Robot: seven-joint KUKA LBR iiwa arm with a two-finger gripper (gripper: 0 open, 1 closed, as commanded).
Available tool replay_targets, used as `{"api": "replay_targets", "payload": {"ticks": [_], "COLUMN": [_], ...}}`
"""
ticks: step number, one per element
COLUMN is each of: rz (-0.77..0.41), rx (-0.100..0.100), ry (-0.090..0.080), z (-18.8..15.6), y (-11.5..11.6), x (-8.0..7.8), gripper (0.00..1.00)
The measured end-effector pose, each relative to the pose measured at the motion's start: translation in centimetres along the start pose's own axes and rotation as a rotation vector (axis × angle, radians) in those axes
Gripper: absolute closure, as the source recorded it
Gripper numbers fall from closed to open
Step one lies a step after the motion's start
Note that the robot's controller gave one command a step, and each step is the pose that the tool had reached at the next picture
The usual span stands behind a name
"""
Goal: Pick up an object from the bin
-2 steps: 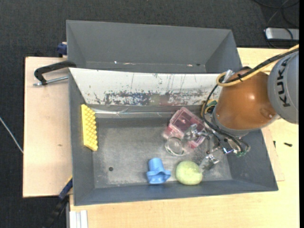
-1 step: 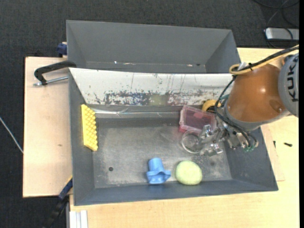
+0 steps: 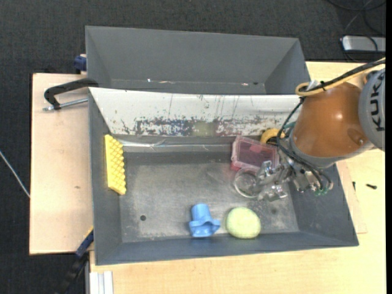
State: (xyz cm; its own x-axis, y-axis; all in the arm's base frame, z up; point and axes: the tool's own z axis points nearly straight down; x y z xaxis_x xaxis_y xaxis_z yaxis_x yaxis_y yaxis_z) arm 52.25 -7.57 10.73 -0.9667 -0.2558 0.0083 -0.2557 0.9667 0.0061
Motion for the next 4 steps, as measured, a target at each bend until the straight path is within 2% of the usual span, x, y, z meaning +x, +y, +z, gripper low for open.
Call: {"api": "replay_targets", "payload": {"ticks": [1, 2, 3, 4], "rz": [-0.001, -0.075, -0.063, -0.039], "rx": [0.0, 0.007, 0.002, 0.007], "ry": [0.0, -0.013, -0.006, -0.013], "z": [-0.1, -4.5, -7.8, -12.7], "y": [0.0, -0.5, -0.4, 0.5], "x": [0.1, 0.4, 2.1, -0.9], "gripper": [1.0, 1.0, 1.0, 1.0]}}
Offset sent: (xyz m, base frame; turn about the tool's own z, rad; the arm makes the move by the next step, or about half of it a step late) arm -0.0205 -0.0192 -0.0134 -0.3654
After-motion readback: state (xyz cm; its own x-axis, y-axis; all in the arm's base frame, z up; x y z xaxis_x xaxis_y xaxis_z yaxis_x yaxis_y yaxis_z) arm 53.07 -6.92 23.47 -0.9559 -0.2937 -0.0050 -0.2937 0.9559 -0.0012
